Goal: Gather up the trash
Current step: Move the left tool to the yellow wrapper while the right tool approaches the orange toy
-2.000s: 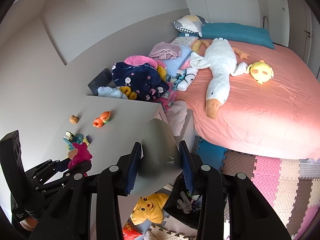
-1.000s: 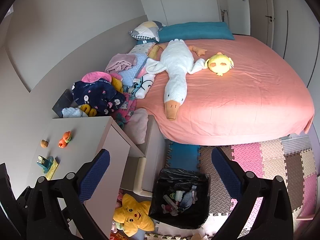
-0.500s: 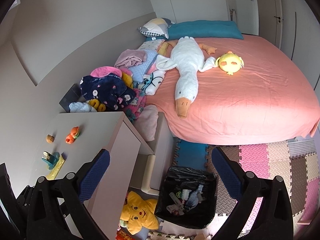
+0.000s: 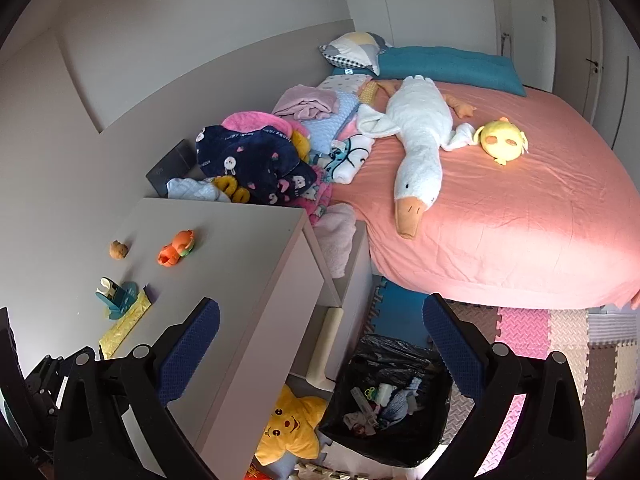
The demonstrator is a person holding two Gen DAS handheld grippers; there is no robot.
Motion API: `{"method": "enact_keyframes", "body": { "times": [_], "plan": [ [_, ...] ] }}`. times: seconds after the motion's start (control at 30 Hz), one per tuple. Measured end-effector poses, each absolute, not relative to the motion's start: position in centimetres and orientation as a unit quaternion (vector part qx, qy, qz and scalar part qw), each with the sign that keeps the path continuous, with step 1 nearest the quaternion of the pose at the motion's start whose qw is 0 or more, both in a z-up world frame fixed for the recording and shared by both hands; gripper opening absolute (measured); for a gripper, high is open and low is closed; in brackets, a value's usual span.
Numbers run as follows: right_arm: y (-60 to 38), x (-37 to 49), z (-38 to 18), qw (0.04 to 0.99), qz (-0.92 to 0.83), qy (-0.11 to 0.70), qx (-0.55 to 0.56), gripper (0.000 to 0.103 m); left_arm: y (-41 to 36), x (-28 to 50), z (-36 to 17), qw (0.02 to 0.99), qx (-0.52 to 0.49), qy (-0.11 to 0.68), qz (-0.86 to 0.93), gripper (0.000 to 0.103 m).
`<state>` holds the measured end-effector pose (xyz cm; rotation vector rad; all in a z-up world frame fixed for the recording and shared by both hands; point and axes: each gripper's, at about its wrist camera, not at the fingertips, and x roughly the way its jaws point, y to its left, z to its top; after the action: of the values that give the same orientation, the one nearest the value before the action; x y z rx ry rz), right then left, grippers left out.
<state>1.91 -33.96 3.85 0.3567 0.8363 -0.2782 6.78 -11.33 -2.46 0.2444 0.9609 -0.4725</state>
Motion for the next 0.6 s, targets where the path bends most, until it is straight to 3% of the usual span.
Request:
{"method": "enact_keyframes", "body": {
  "times": [0.47, 0.6],
  "plan": [
    [-28.9, 6.3, 2.3, 0.887, -0.088, 0.426, 0.154, 0.101, -6.1, 10.1, -4.8, 0.85, 0.113, 0.479, -0.191, 0.097],
    [-28.4, 7.5, 1.5, 0.877, -0.076, 0.444, 0.167, 0.101, -5.2, 11.3, -5.5, 0.846, 0.107, 0.486, -0.191, 0.089]
  ]
}}
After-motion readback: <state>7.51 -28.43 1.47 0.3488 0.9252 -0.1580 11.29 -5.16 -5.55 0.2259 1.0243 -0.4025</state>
